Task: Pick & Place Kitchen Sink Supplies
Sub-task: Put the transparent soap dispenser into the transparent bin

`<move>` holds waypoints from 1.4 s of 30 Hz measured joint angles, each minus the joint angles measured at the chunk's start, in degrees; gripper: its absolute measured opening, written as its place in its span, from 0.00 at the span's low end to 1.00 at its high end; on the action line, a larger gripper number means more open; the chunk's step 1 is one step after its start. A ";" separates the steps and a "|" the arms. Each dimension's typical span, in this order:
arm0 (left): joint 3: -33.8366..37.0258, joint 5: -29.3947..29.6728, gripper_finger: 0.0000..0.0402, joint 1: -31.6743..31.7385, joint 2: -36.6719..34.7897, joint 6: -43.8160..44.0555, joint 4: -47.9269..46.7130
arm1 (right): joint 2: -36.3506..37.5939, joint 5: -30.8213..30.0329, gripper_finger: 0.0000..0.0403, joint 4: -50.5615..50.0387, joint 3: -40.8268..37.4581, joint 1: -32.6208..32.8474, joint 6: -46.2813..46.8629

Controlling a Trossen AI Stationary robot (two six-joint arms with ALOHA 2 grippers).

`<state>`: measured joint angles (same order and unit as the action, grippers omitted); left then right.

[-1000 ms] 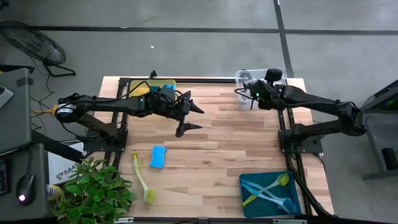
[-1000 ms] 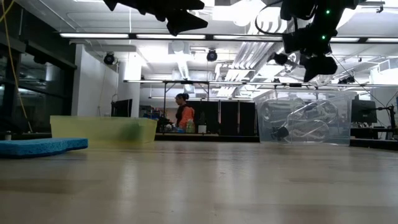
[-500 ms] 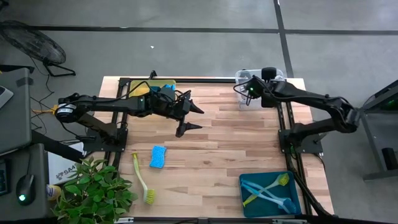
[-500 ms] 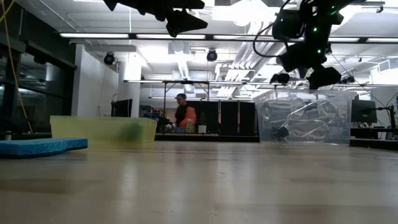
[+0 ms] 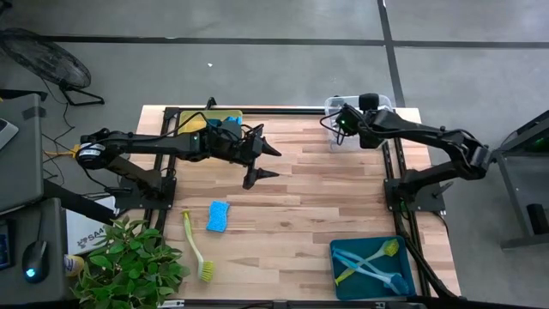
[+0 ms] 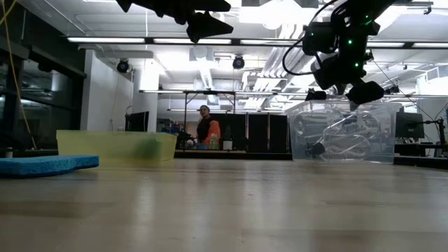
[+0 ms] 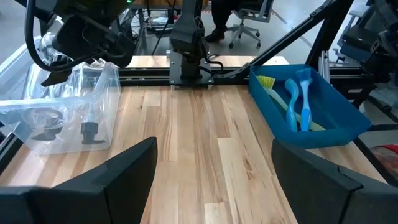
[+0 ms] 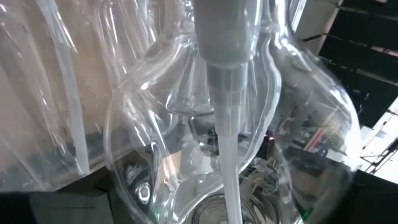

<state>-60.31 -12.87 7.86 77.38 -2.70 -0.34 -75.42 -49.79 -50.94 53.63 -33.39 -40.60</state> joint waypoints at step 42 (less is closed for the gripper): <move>0.00 0.62 0.77 -0.01 0.00 -0.04 -0.04 | 7.34 3.79 0.94 -5.20 -0.20 0.04 2.81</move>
<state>-60.31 -12.25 7.85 77.38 -2.74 -0.38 -68.08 -46.00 -56.14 53.43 -33.34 -37.79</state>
